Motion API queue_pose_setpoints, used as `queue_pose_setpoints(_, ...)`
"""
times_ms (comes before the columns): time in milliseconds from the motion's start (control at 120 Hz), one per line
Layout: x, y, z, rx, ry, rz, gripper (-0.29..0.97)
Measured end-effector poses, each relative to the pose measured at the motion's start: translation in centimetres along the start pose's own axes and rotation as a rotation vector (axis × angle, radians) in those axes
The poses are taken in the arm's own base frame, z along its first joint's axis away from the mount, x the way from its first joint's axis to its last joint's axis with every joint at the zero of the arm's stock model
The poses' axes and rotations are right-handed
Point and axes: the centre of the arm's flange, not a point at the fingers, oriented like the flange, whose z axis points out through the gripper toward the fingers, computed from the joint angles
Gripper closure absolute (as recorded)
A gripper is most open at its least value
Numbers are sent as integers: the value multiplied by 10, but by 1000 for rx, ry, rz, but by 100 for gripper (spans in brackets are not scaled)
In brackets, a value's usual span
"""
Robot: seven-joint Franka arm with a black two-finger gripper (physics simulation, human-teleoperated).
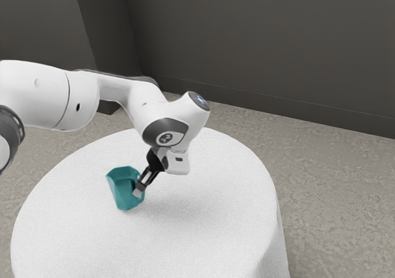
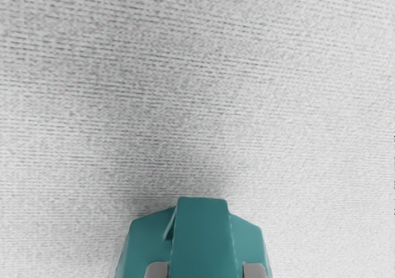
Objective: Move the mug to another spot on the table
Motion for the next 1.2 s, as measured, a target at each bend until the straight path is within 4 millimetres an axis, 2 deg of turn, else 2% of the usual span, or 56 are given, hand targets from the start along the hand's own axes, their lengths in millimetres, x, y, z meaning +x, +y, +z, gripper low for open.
queue_pose_setpoints(83, 4, 0, 4, -9, -4, 0, 69)
queue_pose_setpoints(217, 7, 0, 8, -25, -2, -7, 39)
queue_pose_setpoints(325, 8, 1, 7, -27, 2, -12, 24)
queue_pose_setpoints(467, 6, 1, 1, -28, 44, -34, 12)
queue_pose_setpoints(558, 1, 1, -12, -20, 106, -61, 8)
queue_pose_setpoints(633, -10, 6, -39, 15, 169, -91, 6)
queue_pose_setpoints(758, -38, 32, -109, 130, 273, -143, 3)
queue_pose_setpoints(858, -65, 47, -149, 174, 367, -227, 2)
queue_pose_setpoints(967, -76, 64, -190, 235, 432, -274, 1)
queue_pose_setpoints(1083, -94, 67, -225, 283, 487, -330, 1)
queue_pose_setpoints(1133, -104, 62, -243, 306, 516, -356, 1)
queue_pose_setpoints(1200, -108, 56, -250, 308, 533, -379, 0)
